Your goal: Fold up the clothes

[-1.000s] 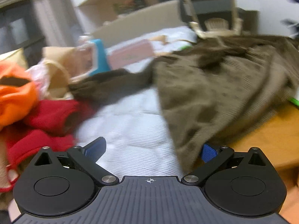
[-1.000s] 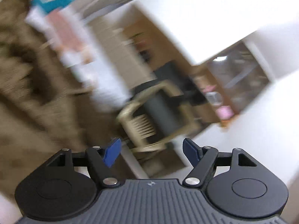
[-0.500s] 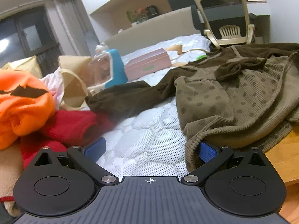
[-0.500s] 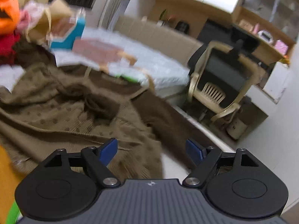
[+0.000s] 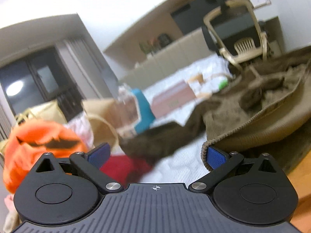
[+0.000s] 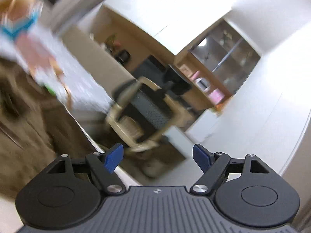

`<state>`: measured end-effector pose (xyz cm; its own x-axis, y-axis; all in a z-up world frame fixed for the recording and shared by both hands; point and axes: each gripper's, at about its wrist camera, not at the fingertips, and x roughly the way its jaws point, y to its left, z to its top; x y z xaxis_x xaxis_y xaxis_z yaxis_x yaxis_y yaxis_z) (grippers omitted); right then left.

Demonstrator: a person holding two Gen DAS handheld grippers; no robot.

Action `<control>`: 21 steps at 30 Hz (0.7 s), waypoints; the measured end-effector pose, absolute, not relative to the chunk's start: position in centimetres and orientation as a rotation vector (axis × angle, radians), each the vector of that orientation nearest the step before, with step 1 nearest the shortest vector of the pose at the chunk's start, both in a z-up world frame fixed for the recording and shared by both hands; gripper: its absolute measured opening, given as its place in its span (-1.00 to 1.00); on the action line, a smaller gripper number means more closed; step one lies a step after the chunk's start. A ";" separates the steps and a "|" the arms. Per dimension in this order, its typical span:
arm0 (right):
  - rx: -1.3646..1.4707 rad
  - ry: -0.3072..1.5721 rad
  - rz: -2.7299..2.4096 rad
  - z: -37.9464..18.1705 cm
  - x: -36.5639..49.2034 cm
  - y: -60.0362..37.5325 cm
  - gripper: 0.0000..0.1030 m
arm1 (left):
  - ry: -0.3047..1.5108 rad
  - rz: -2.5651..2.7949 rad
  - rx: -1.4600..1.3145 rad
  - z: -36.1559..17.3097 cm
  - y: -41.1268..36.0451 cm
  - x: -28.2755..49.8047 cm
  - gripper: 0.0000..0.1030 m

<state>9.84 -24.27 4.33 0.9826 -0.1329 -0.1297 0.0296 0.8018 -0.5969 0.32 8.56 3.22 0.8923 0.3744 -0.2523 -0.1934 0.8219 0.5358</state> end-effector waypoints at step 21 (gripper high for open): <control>-0.921 0.281 -0.056 -1.6 13.4 -20.2 0.56 | 0.404 0.281 0.528 2.2 9.2 1.4 1.00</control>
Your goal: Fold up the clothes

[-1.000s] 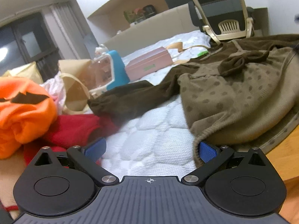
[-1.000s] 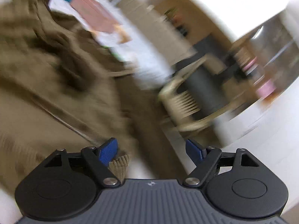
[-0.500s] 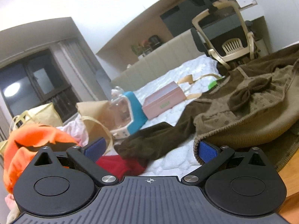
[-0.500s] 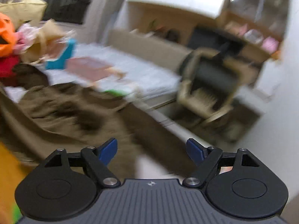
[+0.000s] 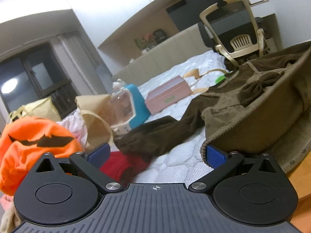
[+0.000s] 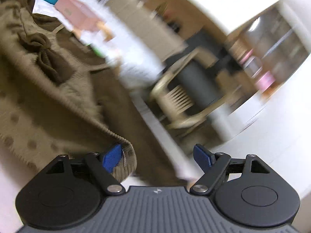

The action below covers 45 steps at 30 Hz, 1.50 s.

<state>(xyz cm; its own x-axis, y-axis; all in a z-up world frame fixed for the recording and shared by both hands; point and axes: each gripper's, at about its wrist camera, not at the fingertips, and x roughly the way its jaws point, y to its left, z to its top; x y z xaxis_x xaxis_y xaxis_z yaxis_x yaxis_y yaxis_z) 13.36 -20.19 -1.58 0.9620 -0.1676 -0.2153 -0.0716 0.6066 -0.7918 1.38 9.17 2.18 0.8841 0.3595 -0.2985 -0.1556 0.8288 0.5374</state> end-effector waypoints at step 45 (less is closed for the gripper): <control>-0.081 0.736 0.585 -4.7 26.3 -17.7 1.00 | 0.541 0.556 -0.790 -3.2 25.3 20.4 0.99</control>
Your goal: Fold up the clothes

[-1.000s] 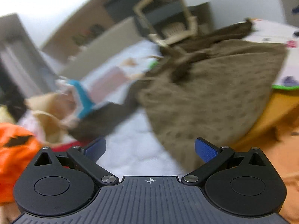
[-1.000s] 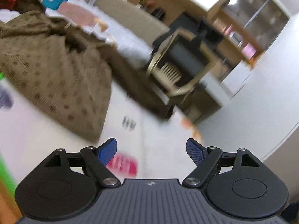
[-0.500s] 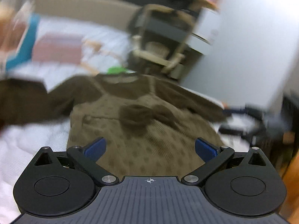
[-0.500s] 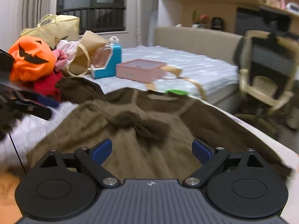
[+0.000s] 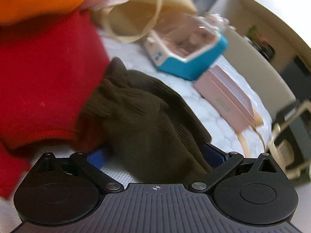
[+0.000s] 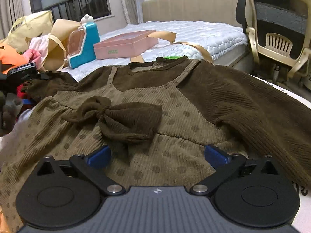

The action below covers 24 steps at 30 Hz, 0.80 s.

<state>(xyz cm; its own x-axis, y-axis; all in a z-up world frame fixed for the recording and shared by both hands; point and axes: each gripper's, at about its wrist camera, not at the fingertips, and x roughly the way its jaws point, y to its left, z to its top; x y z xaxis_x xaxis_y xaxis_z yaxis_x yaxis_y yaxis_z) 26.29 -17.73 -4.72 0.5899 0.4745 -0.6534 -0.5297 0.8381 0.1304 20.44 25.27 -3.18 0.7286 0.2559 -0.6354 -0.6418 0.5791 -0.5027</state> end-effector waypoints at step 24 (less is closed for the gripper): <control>-0.085 0.658 0.549 0.0 26.2 -17.5 1.00 | 0.660 -0.343 -0.140 -0.3 6.2 26.4 0.84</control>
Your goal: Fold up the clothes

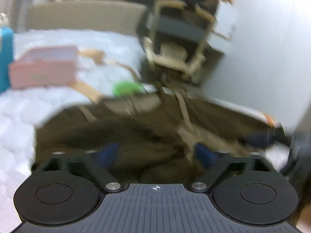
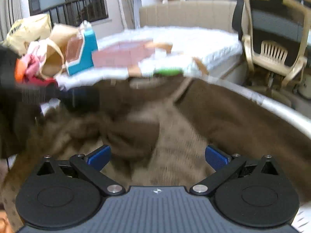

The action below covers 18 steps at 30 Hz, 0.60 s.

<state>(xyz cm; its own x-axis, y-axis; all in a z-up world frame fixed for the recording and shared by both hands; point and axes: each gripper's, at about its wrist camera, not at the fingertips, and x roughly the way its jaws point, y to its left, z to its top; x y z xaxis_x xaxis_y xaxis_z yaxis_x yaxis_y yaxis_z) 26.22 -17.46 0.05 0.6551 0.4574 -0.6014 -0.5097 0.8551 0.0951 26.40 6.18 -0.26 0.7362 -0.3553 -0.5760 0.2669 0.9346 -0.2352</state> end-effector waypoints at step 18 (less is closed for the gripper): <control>-0.175 0.583 0.547 2.5 34.9 -6.6 -0.65 | 0.532 -0.170 -0.148 3.3 11.6 22.7 1.00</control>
